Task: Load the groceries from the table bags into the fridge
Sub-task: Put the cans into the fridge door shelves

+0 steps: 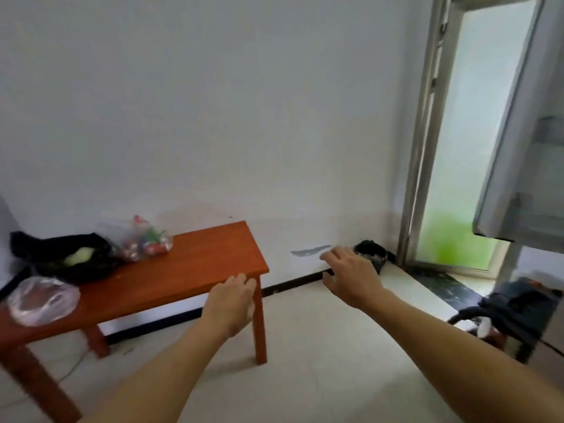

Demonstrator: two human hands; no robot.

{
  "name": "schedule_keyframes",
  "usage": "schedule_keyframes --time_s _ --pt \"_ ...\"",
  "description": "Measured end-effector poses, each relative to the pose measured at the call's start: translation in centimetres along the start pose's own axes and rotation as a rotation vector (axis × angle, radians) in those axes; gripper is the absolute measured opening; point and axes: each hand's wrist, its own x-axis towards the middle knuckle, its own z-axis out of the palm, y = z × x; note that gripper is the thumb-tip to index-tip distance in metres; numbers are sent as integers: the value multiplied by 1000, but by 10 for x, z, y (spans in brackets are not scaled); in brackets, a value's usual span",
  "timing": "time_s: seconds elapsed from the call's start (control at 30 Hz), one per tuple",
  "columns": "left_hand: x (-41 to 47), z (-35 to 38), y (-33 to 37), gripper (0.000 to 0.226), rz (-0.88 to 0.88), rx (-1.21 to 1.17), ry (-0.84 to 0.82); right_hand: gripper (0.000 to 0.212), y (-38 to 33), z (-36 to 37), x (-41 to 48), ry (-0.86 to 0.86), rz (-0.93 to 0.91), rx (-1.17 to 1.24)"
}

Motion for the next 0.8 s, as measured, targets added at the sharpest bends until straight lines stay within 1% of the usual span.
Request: schedule_keyframes --time_s 0.07,0.2,0.33,0.53,0.67,0.73,0.8 --pt "-33 0 -63 15 -48 46 -22 39 -66 20 23 -3 -51 44" --pt "-88 5 -172 14 -171 108 -66 33 -186 54 62 -18 -162 96" --pt "-122 18 -255 15 -253 111 -92 34 -275 82 100 -60 -268 112" --pt "-129 51 -344 21 -330 89 -120 36 -355 129 170 -97 -371 110" --pt "-102 76 -408 21 -351 97 -123 37 -393 180 234 -133 -406 111" --pt "-83 87 -440 20 -358 102 -108 39 -408 206 272 -147 -394 130" --pt "-62 98 -472 20 -362 106 -130 40 -420 229 308 -181 -377 150"
